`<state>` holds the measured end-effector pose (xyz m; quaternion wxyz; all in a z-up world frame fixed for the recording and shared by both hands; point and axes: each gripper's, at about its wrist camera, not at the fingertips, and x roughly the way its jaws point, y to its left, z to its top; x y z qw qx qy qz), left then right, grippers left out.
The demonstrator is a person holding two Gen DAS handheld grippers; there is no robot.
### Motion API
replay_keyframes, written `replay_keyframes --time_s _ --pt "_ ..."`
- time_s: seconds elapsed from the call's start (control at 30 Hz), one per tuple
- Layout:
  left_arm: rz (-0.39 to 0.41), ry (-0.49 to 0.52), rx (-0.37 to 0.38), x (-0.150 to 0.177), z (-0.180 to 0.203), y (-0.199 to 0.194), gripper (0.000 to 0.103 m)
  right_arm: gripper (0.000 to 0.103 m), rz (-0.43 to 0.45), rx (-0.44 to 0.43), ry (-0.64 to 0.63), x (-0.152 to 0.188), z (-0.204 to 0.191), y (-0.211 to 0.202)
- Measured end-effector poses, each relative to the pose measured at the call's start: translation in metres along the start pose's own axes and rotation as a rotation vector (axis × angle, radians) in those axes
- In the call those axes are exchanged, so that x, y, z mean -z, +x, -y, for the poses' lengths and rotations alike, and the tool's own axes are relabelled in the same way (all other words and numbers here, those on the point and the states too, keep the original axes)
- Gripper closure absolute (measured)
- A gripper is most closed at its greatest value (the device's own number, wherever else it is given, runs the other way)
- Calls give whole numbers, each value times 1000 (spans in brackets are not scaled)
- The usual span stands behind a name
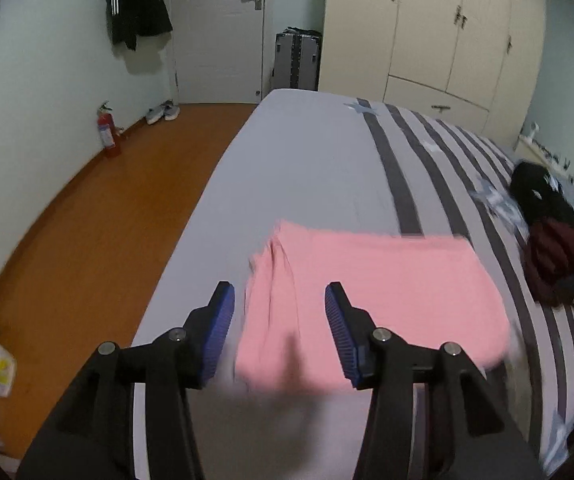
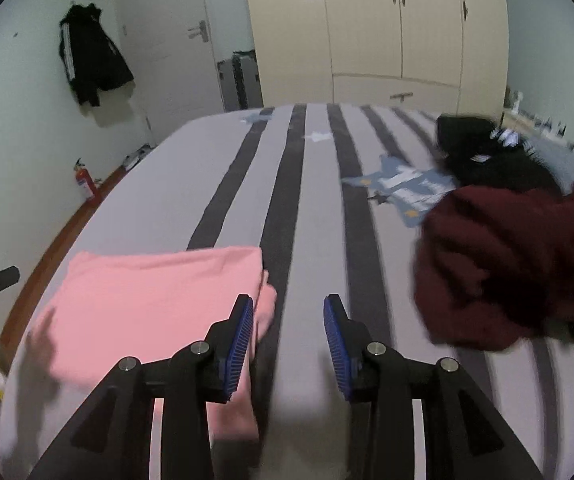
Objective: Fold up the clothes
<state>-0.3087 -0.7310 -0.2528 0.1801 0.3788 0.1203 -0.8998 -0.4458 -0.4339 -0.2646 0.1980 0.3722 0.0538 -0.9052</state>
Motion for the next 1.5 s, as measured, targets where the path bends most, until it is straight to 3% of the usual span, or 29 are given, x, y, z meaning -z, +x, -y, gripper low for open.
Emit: replay_keyframes --time_s 0.1,0.13,0.17,0.27,0.33,0.43,0.6,0.77,0.9,1.07,1.23,1.37,1.5 --pt "-23 -17 27 25 23 -53 57 61 11 -13 -52 18 -4 -56" --pt "-29 -24 31 31 31 -68 51 49 11 -21 -65 25 -5 -73" --pt "-39 -32 31 38 40 -84 41 46 15 -35 -74 31 -4 -90" --pt "-54 -79 8 66 72 -139 32 43 19 -68 -96 48 3 -134" --pt "-32 -86 -17 83 96 -173 27 42 23 -97 -94 57 14 -161" --pt "4 -94 -55 110 132 -224 24 30 47 -136 -93 72 35 -206" --pt "63 -106 -118 154 193 -308 17 26 98 -194 -111 97 80 -284" --pt "118 -113 -159 199 255 -386 4 4 138 -191 -150 122 129 -371" --pt "132 -121 -121 237 287 -417 2 2 170 -194 -190 155 159 -426" --pt "178 -88 -87 295 317 -430 1 2 160 -168 -166 204 184 -448" --pt "256 -16 -129 354 339 -455 1 1 224 -149 -157 257 198 -468" --pt "264 -68 -131 382 349 -507 1 1 257 -137 -165 292 206 -503" --pt "301 -125 -183 393 362 -575 1 1 238 -191 -160 300 219 -563"
